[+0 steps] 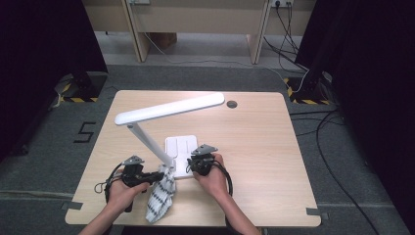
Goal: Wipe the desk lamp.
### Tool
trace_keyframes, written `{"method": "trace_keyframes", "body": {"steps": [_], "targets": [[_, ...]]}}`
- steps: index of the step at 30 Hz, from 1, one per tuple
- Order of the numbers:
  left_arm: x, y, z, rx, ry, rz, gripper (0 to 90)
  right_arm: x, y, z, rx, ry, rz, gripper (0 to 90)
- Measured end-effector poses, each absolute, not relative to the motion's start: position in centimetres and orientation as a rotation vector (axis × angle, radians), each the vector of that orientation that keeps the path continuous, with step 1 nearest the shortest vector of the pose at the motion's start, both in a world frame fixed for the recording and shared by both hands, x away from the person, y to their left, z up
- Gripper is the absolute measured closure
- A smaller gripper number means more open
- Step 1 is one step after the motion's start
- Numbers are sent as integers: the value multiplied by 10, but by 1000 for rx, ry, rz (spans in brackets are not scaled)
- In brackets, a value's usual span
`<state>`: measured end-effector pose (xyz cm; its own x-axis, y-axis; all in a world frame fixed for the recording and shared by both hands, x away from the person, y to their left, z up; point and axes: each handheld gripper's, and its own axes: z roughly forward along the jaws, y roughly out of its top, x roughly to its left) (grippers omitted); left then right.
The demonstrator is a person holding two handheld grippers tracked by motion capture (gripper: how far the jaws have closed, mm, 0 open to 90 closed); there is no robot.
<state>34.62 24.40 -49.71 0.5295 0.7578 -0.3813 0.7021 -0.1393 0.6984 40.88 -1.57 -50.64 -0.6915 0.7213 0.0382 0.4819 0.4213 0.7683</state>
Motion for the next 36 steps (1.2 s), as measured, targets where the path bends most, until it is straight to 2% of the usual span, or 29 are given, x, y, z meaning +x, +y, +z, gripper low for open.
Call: {"method": "trace_keyframes", "body": {"steps": [8,22,24,27,28,29,30,32,36], "targets": [[337,265,-489,1846,1235,142,836,408,-15,-507,1038,2379,1142,779],[372,319,-485,1767,1392,294,812,408,-16,-507,1039,2373,1146,780],[375,321,-487,1770,1387,289,747,408,-16,-507,1039,2374,1146,780],[380,321,-490,1789,1396,253,534,408,-16,-507,1039,2375,1145,780],[380,321,-488,1778,1425,271,451,408,-16,-507,1040,2375,1146,780],[379,321,-485,1761,1454,299,451,408,-16,-507,1040,2375,1146,780],[374,320,-479,1771,1494,358,376,408,-16,-507,1038,2372,1146,780],[366,319,-469,1797,1522,413,354,408,-15,-507,1038,2373,1146,780],[352,313,-462,1786,1522,366,336,408,-16,-507,1039,2376,1146,780]]}}
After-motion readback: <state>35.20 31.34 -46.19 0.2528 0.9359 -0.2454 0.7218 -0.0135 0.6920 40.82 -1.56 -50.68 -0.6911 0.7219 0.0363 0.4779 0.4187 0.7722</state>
